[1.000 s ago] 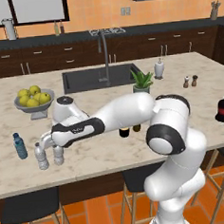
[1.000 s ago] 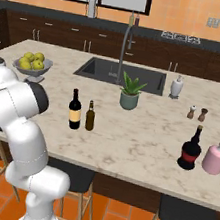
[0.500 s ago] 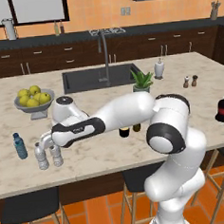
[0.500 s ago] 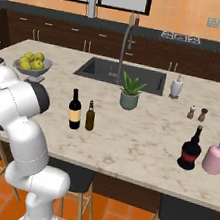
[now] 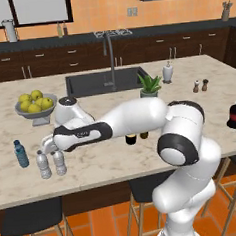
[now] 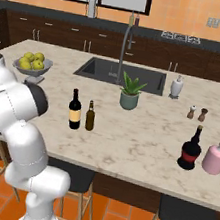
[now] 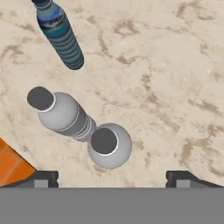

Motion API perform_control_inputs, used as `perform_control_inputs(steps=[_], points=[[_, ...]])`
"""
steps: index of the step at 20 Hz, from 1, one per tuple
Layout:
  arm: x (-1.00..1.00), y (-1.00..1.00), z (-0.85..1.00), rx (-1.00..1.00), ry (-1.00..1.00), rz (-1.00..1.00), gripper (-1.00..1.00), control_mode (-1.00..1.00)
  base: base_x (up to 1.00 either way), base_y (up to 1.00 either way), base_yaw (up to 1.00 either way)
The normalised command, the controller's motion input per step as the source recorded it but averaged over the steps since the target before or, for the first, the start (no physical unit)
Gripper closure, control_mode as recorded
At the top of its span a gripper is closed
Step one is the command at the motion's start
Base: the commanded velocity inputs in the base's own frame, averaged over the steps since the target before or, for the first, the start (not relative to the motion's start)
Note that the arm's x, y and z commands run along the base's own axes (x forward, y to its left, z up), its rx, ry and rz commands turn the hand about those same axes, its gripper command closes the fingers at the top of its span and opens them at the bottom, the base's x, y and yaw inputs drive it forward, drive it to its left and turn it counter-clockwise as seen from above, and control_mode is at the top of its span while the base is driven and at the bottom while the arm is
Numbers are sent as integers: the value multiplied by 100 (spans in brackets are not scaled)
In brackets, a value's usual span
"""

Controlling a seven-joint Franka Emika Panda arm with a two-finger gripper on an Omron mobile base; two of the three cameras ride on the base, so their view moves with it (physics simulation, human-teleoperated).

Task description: Move the plastic bottles in the middle to the plastics group, and the glass bottles in the middle to the glass group.

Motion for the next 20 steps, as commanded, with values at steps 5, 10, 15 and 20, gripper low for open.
perform_control_inputs(steps=[5,10,15,20], points=[[-42,-46,68,5,-2,0,-100,-100,0,0,0],[-29,-85,43,0,-3,-2,-100,-100,0,0,0],[-3,-100,10,0,0,-12,-100,-100,0,0,0],[1,-100,0,0,0,-17,-100,-100,0,0,0]])
